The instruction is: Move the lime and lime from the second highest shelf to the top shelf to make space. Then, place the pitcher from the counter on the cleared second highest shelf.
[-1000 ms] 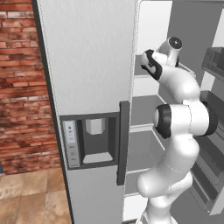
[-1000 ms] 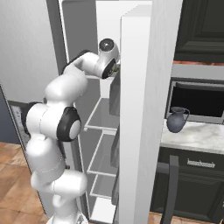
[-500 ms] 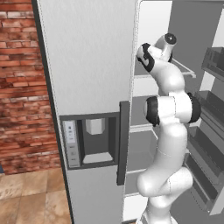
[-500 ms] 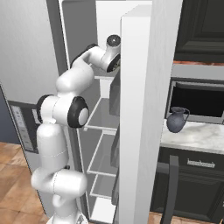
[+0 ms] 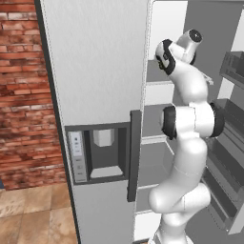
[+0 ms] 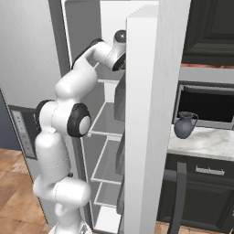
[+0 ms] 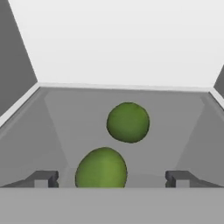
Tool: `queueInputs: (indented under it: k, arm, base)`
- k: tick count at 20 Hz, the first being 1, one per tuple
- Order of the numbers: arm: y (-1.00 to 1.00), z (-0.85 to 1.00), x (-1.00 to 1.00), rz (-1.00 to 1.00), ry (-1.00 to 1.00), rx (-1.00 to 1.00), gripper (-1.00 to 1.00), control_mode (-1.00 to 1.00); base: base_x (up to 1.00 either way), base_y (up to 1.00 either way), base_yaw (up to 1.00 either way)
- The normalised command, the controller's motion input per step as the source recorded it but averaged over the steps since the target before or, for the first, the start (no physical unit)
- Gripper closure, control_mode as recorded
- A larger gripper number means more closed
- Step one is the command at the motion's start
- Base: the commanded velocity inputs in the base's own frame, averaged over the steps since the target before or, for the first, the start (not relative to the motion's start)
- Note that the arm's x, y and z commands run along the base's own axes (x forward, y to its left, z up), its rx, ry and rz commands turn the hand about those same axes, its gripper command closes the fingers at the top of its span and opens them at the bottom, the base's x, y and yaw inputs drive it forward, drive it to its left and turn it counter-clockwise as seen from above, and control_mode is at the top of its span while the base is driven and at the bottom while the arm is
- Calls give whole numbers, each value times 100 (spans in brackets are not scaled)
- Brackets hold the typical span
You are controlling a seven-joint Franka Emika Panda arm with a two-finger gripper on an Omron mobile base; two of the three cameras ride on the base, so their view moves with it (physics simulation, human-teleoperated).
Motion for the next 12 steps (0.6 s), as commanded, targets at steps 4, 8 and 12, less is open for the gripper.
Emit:
queueInputs:
  k: [4, 8, 12]
  arm:
    - [22, -6, -89, 0, -17, -8, -100, -100]
    - [13, 3, -100, 0, -6, -3, -100, -100]
    - [21, 2, -100, 0, 1, -1, -100, -100]
  base:
    - [0, 0, 0]
    - [0, 0, 0]
    - [0, 0, 0]
